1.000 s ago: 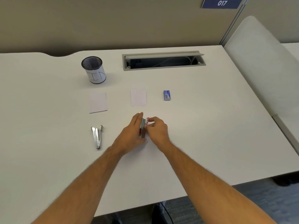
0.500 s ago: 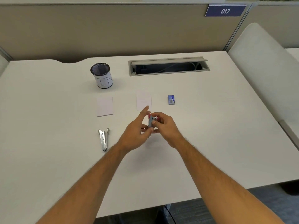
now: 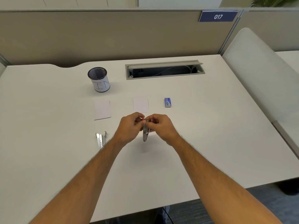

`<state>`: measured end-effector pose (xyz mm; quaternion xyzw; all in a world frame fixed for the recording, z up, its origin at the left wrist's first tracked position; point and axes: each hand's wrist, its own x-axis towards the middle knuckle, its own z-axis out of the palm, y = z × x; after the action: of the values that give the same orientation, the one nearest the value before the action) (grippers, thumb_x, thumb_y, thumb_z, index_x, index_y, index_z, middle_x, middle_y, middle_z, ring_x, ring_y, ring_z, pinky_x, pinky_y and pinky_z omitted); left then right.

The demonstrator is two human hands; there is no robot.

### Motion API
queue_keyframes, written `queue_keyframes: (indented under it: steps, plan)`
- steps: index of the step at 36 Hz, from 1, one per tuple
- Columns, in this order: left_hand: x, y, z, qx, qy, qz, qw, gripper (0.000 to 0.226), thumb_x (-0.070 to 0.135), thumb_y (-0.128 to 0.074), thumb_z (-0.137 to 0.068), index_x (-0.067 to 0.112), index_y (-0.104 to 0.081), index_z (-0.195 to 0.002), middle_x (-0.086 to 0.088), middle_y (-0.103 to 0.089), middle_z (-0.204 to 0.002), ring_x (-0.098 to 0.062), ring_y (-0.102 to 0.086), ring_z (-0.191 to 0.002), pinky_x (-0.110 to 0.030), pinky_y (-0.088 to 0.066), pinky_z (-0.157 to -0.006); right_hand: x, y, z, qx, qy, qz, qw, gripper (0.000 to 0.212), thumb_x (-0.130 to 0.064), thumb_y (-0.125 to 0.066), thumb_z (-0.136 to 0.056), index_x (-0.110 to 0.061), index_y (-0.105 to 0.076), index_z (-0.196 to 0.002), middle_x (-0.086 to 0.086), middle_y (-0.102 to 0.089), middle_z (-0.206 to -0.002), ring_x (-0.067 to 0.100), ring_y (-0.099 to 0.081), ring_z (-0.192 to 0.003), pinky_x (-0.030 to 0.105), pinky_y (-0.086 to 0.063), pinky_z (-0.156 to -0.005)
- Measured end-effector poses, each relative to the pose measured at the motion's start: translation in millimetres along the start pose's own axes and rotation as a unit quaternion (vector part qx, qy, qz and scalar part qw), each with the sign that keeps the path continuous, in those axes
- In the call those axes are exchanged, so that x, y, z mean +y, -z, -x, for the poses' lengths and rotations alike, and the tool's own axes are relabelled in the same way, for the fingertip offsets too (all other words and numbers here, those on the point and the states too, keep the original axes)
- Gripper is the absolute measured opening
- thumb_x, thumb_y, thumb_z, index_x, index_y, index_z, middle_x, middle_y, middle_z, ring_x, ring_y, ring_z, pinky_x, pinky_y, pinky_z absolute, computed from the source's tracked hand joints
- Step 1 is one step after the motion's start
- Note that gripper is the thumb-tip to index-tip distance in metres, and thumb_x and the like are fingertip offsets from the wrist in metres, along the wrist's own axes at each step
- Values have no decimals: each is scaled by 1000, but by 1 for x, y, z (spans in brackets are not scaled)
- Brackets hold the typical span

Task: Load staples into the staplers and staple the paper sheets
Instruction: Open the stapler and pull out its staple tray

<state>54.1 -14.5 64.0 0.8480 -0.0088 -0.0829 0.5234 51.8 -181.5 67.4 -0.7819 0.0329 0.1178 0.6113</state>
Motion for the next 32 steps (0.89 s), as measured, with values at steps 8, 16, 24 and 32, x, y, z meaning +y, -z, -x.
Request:
queue_keyframes:
  steps: [8,16,24,32]
  plan:
    - [7,1,2,40,-8,3,999,8,13,-71,-93,10,-70,-101,-3,-75,-82,-17,-75,-72,-43,-63,-83,5,2,-4,37,-19,-46,998,12,-3,-69,-86,-5,-75,-95,19,-74,-87,27,-76,-76,39,-64,-75]
    - [0,8,6,78,5,64,995,10,12,-76,-90,12,-67,-95,-2,-74,-84,-21,-75,-75,-48,-63,-84,14,9,-9,55,-57,-146,986,25,2,-57,-99,-1,-63,-123,25,-73,-108,34,-77,-94,45,-63,-88]
    - [-3,21,10,73,74,267,958,20,15,-74,-79,0,-62,-81,-31,-72,-94,-40,-76,-88,-43,-65,-80,19,12,-12,85,-63,-216,971,19,7,-48,-103,6,-64,-111,33,-68,-109,36,-77,-95,42,-63,-85]
    - [-10,24,21,-57,179,311,932,10,5,-61,-87,3,-62,-97,-24,-77,-101,-44,-77,-90,-24,-38,-46,13,13,-13,60,-45,-277,958,20,9,-46,-102,7,-65,-108,25,-69,-102,42,-74,-101,51,-58,-97]
